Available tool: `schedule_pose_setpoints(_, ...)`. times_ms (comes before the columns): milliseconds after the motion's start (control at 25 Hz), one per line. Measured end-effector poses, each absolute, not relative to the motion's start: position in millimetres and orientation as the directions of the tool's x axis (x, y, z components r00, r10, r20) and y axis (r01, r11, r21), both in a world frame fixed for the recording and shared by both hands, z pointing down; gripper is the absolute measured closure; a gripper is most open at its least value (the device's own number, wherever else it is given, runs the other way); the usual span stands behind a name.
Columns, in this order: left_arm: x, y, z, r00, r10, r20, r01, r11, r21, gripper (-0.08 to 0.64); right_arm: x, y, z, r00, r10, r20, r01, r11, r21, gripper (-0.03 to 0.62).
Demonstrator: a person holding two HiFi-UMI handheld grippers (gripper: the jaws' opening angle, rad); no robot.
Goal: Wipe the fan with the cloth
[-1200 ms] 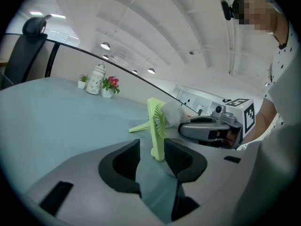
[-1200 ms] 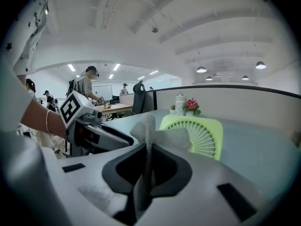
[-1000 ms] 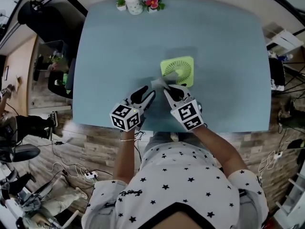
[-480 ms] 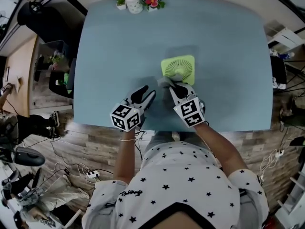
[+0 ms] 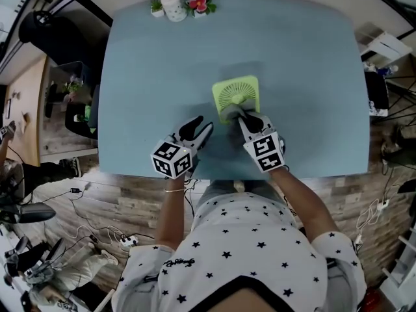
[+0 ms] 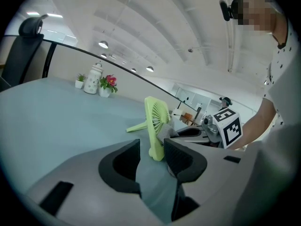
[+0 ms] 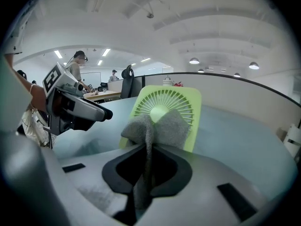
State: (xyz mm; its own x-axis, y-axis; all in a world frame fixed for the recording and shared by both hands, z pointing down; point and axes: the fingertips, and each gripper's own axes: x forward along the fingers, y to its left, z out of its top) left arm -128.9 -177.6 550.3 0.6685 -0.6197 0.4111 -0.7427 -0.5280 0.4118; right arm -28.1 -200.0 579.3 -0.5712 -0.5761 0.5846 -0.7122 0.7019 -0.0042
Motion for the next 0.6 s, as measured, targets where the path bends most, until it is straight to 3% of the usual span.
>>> schedule_pose_setpoints(600,-113.9,-181.2,549.2,0.676,-0.614,0.408,-0.736,-0.540,0.408,0.385,22.6,-216.1,585.3,-0.494,-0.641,0.588,-0.797,0.604,-0.011,0.569)
